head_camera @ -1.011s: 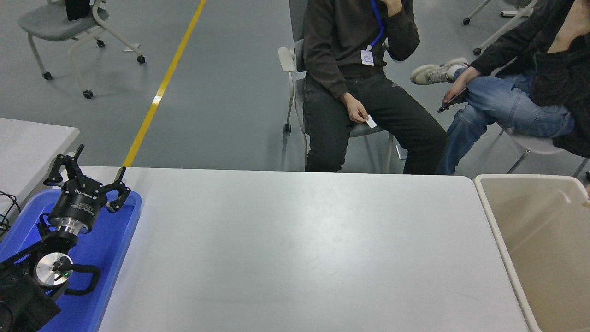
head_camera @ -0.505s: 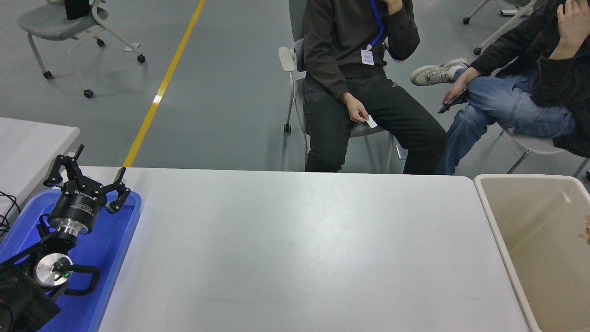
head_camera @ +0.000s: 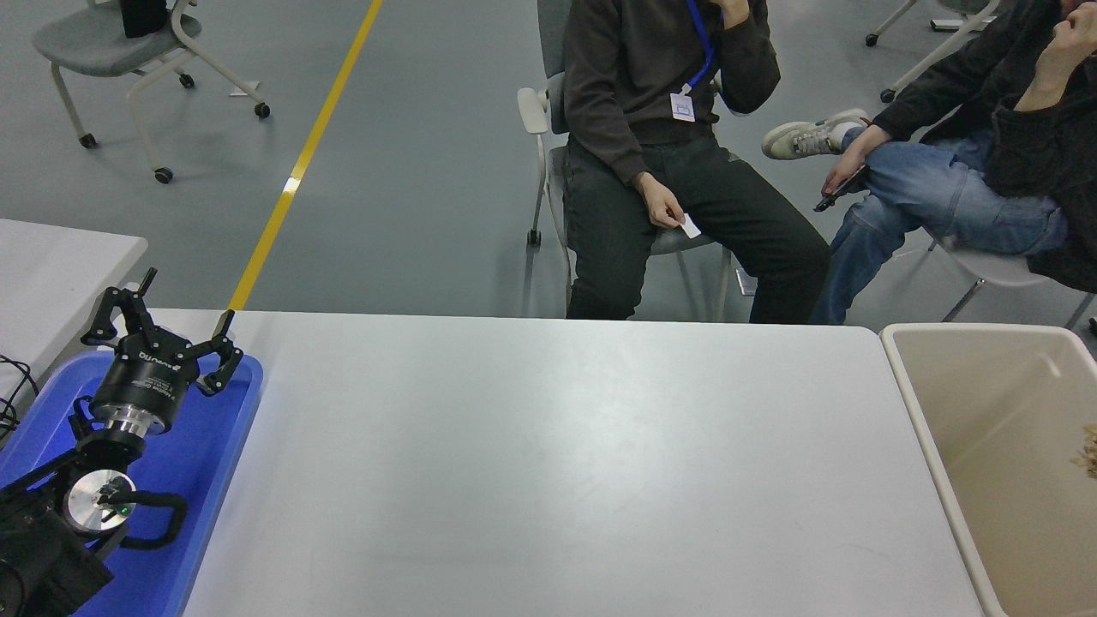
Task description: Clean the table surface
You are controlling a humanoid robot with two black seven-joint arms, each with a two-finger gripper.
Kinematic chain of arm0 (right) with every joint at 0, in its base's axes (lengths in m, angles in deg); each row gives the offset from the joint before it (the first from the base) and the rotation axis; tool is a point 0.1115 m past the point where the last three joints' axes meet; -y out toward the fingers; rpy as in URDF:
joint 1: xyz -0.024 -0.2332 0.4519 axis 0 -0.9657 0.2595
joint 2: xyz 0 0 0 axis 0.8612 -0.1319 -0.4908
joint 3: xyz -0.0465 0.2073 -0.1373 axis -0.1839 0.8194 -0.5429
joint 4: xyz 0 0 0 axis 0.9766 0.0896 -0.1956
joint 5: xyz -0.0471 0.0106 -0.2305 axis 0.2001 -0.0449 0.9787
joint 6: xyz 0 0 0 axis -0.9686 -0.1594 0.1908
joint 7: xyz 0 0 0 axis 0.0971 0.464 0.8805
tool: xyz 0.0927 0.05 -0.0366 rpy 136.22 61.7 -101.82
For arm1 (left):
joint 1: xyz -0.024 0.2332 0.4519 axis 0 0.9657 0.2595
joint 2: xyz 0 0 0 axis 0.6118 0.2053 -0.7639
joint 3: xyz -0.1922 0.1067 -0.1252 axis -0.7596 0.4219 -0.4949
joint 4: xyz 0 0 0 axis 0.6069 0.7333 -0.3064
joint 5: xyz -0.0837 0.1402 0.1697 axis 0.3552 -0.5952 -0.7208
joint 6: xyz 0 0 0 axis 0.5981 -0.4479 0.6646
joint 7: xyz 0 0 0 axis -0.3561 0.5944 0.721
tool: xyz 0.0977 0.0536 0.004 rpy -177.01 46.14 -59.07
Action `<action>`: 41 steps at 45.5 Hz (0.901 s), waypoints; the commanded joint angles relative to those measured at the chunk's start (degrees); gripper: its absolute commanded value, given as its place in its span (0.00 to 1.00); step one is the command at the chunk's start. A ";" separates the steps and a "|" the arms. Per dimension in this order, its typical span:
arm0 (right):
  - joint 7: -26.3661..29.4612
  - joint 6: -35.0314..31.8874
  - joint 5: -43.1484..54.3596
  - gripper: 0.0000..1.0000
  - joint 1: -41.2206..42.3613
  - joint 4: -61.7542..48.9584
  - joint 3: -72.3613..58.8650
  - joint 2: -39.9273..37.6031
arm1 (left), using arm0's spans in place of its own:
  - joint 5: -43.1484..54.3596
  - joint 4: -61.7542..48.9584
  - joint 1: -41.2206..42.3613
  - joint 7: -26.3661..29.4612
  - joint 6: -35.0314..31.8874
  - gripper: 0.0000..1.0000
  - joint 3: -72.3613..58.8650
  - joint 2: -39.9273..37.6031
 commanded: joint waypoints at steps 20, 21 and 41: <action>1.98 0.23 1.00 0.00 -0.35 -10.91 -1.00 8.92 | 0.01 0.00 0.00 0.00 0.00 1.00 0.00 0.00; 1.98 0.23 1.00 0.00 -0.35 -10.91 -1.00 9.00 | 0.01 0.00 0.00 0.00 0.00 1.00 0.00 0.00; 3.21 -0.20 0.91 0.76 0.26 -10.91 -0.73 9.18 | 0.01 0.00 0.00 0.00 0.00 1.00 0.00 0.00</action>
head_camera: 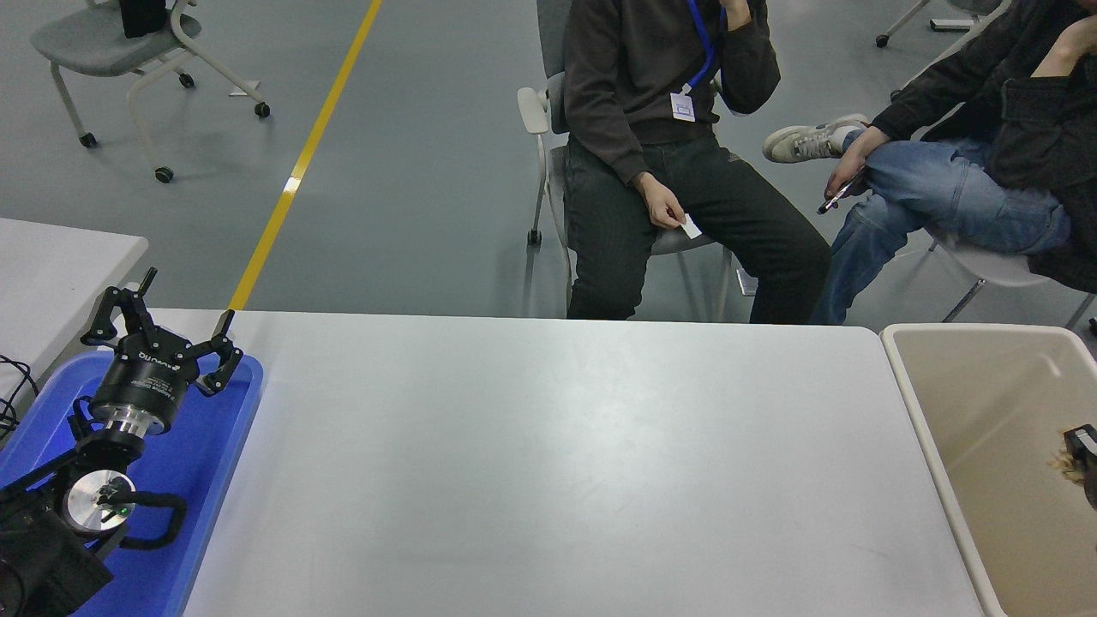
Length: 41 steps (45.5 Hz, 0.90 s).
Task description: Clean the table surface
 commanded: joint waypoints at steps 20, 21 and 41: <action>0.78 -0.24 -0.56 0.99 0.36 -0.32 0.73 -0.02 | 0.01 0.00 0.00 0.00 0.00 1.00 0.00 0.00; 0.78 -0.15 -0.56 0.99 0.36 -0.32 0.73 -0.02 | 0.01 0.00 0.00 0.00 0.00 1.00 0.00 0.00; 0.08 -0.41 -2.40 1.00 3.17 0.12 14.60 -4.41 | 0.01 0.00 0.00 0.00 0.00 1.00 0.00 0.00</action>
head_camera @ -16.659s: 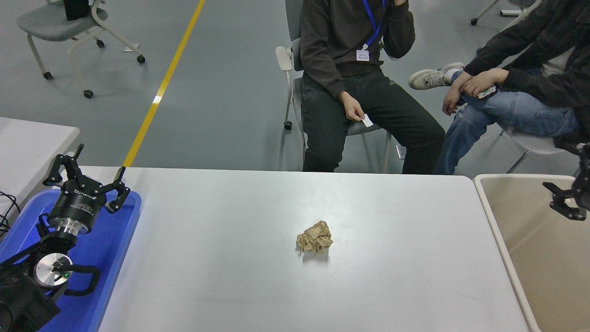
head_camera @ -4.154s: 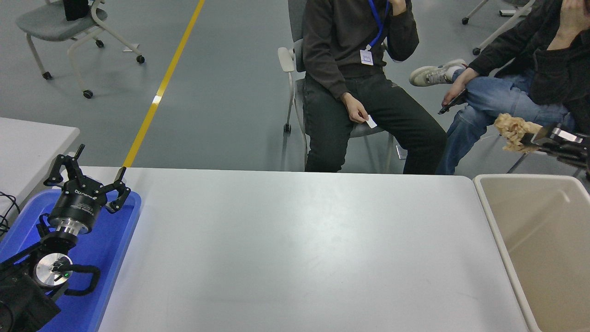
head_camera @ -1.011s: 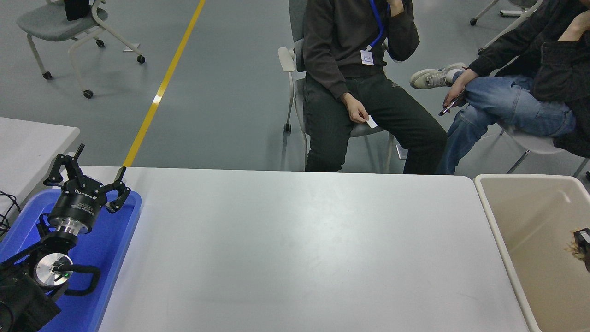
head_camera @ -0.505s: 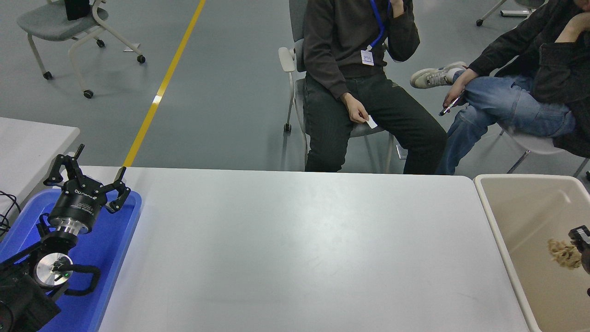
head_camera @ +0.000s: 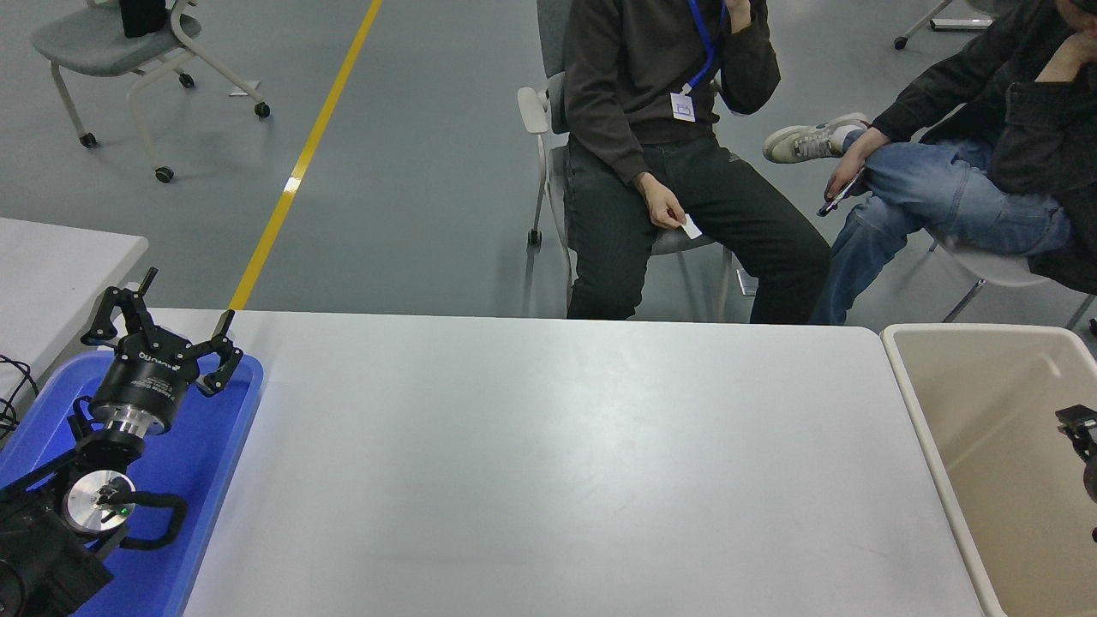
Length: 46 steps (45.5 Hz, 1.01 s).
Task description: Clean the table surface
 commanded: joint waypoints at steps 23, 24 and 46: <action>-2.72 -2.35 -0.94 1.00 -1.36 31.59 40.52 -16.85 | 0.02 0.00 0.00 0.00 -0.09 1.00 0.00 0.09; -3.51 -2.35 -1.03 1.00 -2.15 32.21 42.80 -16.59 | 0.02 0.00 0.00 0.00 -0.09 1.00 0.00 0.09; -5.10 -5.51 -0.85 1.00 -16.48 49.17 68.21 -7.19 | 0.02 0.00 0.00 0.00 -0.09 1.00 0.00 0.09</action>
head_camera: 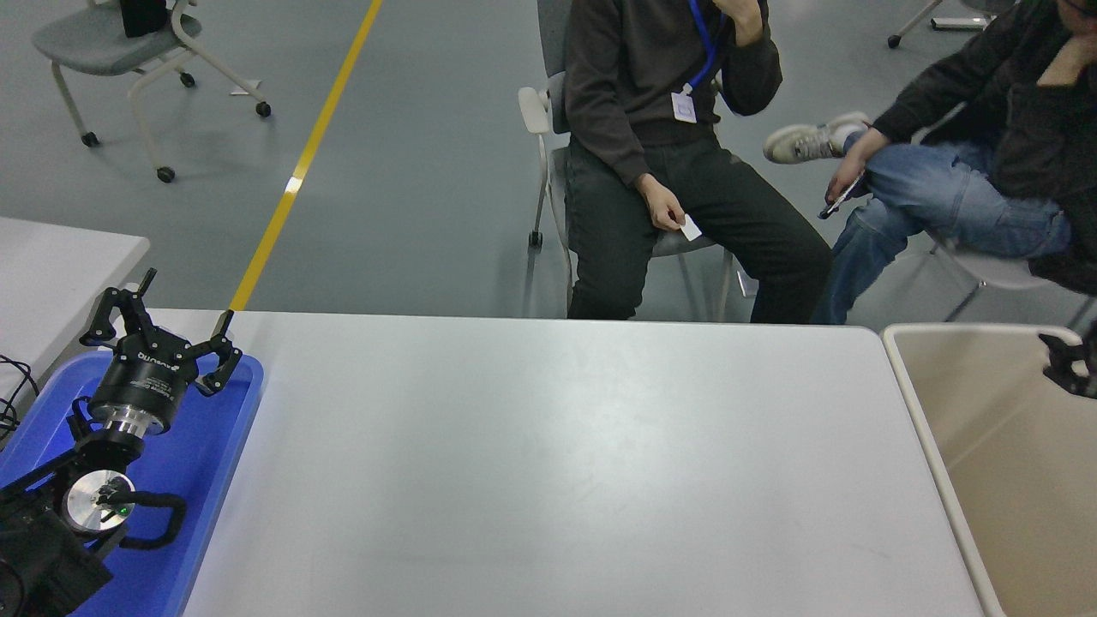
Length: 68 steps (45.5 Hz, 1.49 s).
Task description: Clean the table surface
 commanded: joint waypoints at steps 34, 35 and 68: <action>-6.92 -4.85 7.55 1.00 -8.44 8.97 15.60 23.77 | 0.00 0.00 0.00 0.00 0.04 1.00 0.00 0.04; -7.27 -4.85 8.43 1.00 -8.26 8.36 15.60 24.21 | 0.00 0.00 0.00 0.00 -0.05 1.00 0.00 0.04; -15.80 -4.32 14.85 1.00 -4.57 -0.70 12.26 30.45 | 0.00 0.00 0.00 0.00 -0.05 1.00 0.00 -0.05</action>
